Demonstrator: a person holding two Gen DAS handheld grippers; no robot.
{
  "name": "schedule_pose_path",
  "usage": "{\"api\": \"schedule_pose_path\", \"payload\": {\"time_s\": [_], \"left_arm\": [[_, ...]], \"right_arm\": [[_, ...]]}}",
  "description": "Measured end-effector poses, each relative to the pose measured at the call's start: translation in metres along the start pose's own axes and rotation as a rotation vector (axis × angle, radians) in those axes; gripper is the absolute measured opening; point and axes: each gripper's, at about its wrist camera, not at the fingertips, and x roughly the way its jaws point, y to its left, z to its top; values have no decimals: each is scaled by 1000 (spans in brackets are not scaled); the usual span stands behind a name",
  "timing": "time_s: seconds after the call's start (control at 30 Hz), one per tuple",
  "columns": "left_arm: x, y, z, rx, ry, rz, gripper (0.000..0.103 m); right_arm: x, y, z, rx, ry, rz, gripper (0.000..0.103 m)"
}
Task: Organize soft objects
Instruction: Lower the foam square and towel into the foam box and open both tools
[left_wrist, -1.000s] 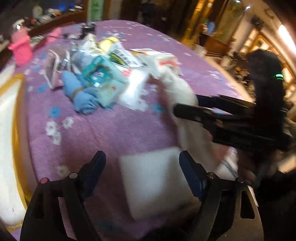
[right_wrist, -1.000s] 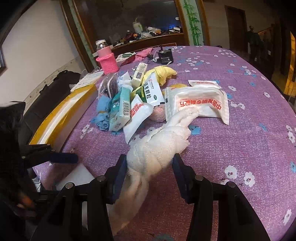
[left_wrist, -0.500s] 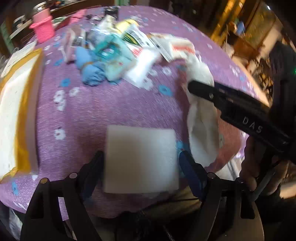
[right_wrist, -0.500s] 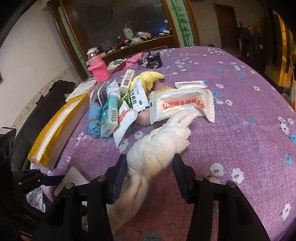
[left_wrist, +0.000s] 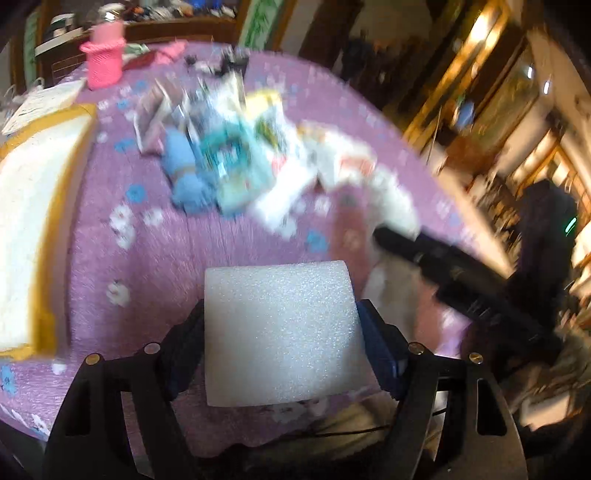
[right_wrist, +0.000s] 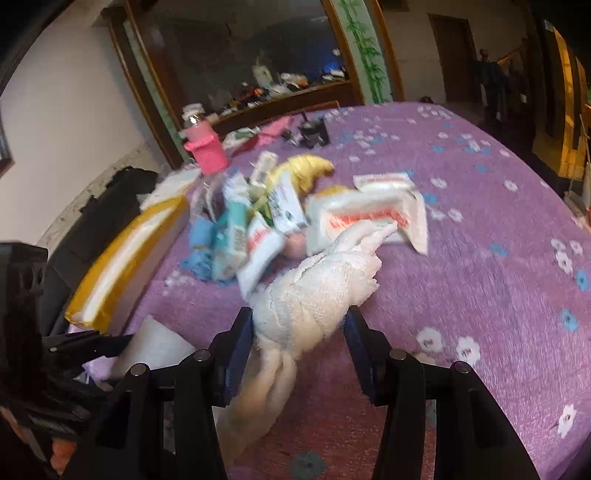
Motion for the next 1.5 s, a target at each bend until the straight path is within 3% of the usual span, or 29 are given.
{"api": "schedule_pose_path", "payload": {"time_s": [0.13, 0.23, 0.33, 0.47, 0.53, 0.7, 0.83, 0.9, 1.03, 1.1, 1.2, 1.37, 1.5], "left_arm": [[-54, 28, 14, -101, -169, 66, 77], [-98, 69, 15, -193, -291, 112, 77], [-122, 108, 11, -252, -354, 235, 77], [-130, 162, 8, -348, -360, 297, 77], [-127, 183, 5, -374, -354, 368, 77], [-102, 218, -5, -446, -249, 408, 78], [-84, 238, -7, -514, -191, 286, 79], [-86, 241, -9, -533, -195, 235, 79], [-95, 243, -9, -592, -238, 166, 80], [-100, 242, -9, -600, -255, 179, 83], [-85, 232, -1, -531, -177, 266, 83], [-83, 218, 5, -509, -153, 245, 83], [-97, 212, 4, -541, -254, 272, 83]], "right_arm": [[-6, 24, 13, -43, -36, 66, 49], [-1, 63, 32, -119, -45, 163, 49], [12, 106, 49, -187, -45, 263, 49], [44, 178, 69, -329, -27, 332, 49], [66, 210, 76, -378, 7, 349, 49], [126, 259, 71, -452, 109, 296, 49], [151, 273, 66, -474, 188, 278, 56], [160, 280, 66, -494, 207, 256, 69], [154, 283, 74, -458, 175, 300, 87], [147, 275, 78, -420, 140, 292, 88], [138, 259, 76, -365, 127, 323, 88], [131, 235, 73, -295, 127, 356, 88], [121, 208, 72, -263, 109, 370, 88]]}}
